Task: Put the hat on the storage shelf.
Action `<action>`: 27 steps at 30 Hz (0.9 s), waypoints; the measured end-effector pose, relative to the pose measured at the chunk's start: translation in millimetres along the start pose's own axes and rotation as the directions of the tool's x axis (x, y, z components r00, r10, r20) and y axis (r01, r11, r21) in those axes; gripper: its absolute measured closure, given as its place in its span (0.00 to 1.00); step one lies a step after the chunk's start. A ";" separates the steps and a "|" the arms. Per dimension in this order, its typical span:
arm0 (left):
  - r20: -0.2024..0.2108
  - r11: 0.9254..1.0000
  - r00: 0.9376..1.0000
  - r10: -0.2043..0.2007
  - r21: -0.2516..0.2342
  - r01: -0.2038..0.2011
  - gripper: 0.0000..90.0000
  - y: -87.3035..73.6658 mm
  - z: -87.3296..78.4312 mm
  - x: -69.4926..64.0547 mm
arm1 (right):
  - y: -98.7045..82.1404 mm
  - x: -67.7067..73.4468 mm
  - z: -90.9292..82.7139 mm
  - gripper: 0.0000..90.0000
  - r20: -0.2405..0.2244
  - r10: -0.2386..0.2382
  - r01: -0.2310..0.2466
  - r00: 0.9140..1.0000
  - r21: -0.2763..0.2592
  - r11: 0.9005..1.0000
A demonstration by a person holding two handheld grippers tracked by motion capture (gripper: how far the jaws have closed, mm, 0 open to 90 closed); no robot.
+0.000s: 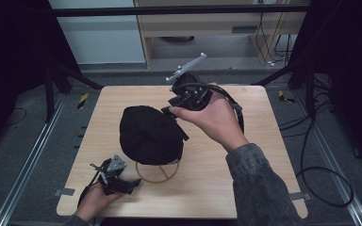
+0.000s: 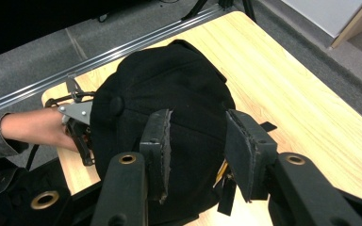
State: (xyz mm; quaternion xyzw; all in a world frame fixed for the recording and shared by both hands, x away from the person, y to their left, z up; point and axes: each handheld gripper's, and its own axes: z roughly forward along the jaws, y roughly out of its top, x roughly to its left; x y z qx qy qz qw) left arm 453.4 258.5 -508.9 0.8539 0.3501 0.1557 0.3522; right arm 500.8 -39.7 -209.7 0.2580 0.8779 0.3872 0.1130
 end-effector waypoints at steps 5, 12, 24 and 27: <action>0.000 1.000 1.000 0.000 0.000 0.000 0.00 0.0 0.0 0.1 | -5.9 -4.1 -5.2 0.67 0.018 0.011 -0.011 1.000 0.000 1.000; 0.000 1.000 1.000 0.000 0.000 0.000 0.00 0.4 0.4 0.2 | -17.9 -16.2 -20.2 0.65 0.056 0.040 -0.038 0.998 -0.024 0.999; 0.000 1.000 1.000 -0.002 0.000 0.002 0.00 0.5 0.5 0.4 | -38.8 -29.2 -30.1 0.63 0.102 0.100 -0.095 0.990 -0.053 0.994; 0.000 1.000 1.000 -0.003 -0.001 0.003 0.00 0.5 0.6 0.4 | -43.9 -31.4 -31.1 0.62 0.114 0.107 -0.101 0.988 -0.057 0.993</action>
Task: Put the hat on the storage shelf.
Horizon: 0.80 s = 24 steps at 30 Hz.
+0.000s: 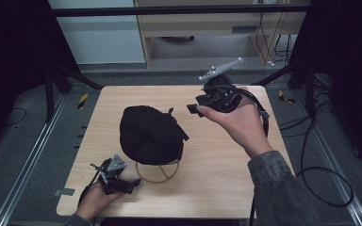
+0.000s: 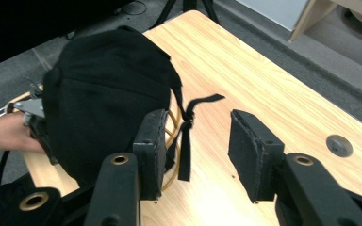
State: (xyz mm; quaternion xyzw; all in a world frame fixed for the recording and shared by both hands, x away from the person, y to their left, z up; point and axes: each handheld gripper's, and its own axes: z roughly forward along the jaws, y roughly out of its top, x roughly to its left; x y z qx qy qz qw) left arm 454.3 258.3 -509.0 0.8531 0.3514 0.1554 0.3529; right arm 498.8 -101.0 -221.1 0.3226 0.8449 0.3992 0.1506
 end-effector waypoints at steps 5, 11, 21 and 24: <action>0.000 1.000 1.000 0.000 0.000 0.000 0.00 0.0 0.0 0.0 | -11.5 -7.9 -1.6 0.59 0.025 0.018 -0.018 1.000 0.002 1.000; -0.004 1.000 1.000 -0.003 0.001 0.003 0.00 -0.2 -0.3 -0.2 | -28.5 -14.8 -2.4 0.46 0.074 0.054 -0.054 0.996 -0.004 0.999; -0.005 1.000 1.000 -0.004 0.001 0.004 0.00 -0.4 -0.4 -0.4 | -43.8 -23.2 0.5 0.22 0.179 0.066 -0.066 0.982 -0.005 0.998; -0.007 1.000 1.000 -0.004 -0.001 0.004 0.00 -0.6 -0.4 -0.5 | -50.9 -23.4 2.3 0.18 0.200 0.084 -0.085 0.976 -0.005 0.996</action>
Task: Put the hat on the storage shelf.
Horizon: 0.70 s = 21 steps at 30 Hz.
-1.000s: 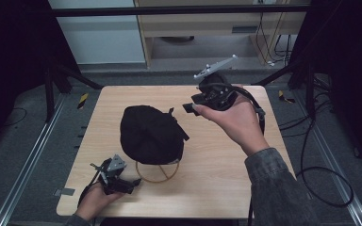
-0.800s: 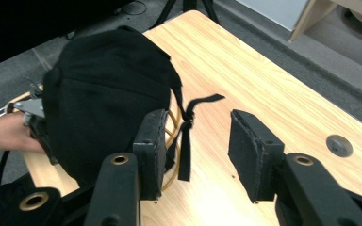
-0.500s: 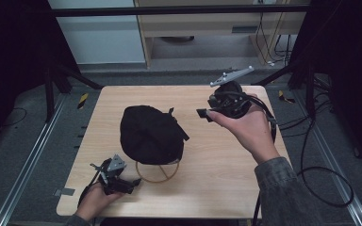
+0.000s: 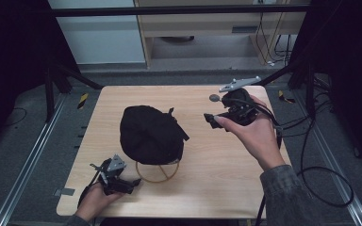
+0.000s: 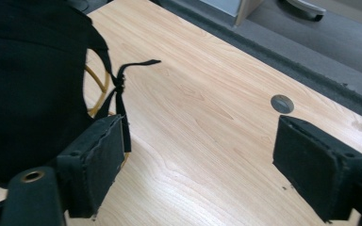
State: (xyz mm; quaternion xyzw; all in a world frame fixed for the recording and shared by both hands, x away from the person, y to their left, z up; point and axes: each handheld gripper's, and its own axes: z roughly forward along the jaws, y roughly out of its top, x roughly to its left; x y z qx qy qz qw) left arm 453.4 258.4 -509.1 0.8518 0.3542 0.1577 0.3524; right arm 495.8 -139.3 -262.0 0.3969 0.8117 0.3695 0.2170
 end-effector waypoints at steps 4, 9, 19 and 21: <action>0.000 1.000 1.000 0.001 0.001 -0.001 0.00 -0.3 -0.4 -0.1 | -10.8 -1.4 3.4 0.14 0.016 0.020 -0.021 1.000 0.007 1.000; 0.000 1.000 1.000 0.000 0.000 0.000 0.00 -0.5 -0.5 -0.1 | -21.9 -6.8 4.9 0.10 0.037 0.029 -0.028 0.999 -0.007 1.000; 0.001 1.000 1.000 -0.002 0.000 0.002 0.00 -0.6 -0.4 -0.3 | -45.5 -16.5 10.0 0.08 0.036 0.048 -0.049 0.998 0.034 0.998; 0.001 1.000 1.000 0.001 0.003 -0.001 0.00 -0.5 -0.6 -0.1 | -51.8 -16.7 10.6 0.08 0.030 0.048 -0.049 0.998 0.037 0.998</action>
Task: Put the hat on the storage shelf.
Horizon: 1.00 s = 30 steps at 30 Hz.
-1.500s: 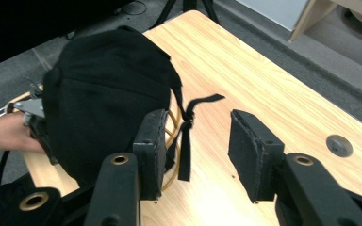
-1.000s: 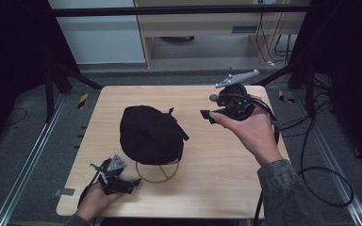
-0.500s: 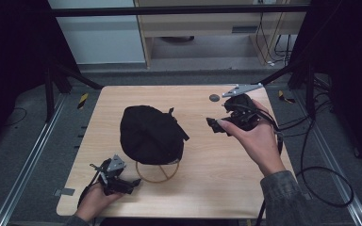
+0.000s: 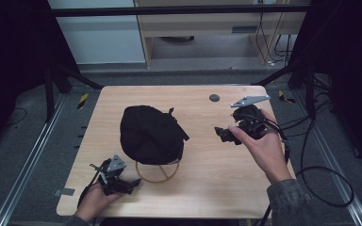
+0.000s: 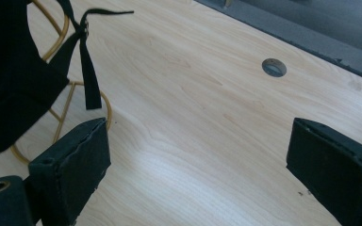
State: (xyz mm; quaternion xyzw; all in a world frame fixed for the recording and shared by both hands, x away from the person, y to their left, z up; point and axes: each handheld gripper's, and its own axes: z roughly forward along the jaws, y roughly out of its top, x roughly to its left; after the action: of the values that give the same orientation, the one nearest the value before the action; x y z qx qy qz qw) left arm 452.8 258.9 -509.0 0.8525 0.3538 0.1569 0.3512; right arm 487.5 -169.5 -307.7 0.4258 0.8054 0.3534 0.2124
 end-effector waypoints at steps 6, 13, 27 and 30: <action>0.000 1.000 1.000 0.000 0.000 0.000 0.00 0.0 0.0 0.0 | -27.0 -5.7 7.0 0.10 0.001 0.013 -0.013 1.000 0.013 1.000; 0.000 1.000 1.000 0.000 0.000 0.000 0.00 0.0 0.0 0.0 | -56.2 -13.4 19.5 0.15 -0.012 0.065 -0.064 0.998 0.034 0.997; 0.000 1.000 1.000 0.001 0.000 -0.001 0.00 -0.2 -0.2 -0.2 | -103.9 -7.9 47.3 0.15 -0.025 0.082 -0.080 0.996 0.056 0.995; 0.000 1.000 1.000 0.000 0.000 0.000 0.00 -0.2 -0.2 -0.2 | -116.2 -4.8 61.0 0.15 -0.041 0.089 -0.086 0.995 0.075 0.993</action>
State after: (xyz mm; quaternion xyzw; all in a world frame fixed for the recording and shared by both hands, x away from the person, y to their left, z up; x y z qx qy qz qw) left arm 452.4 259.0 -509.0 0.8525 0.3538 0.1572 0.3512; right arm 467.0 -194.8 -435.0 0.4603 0.8029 0.3419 0.1629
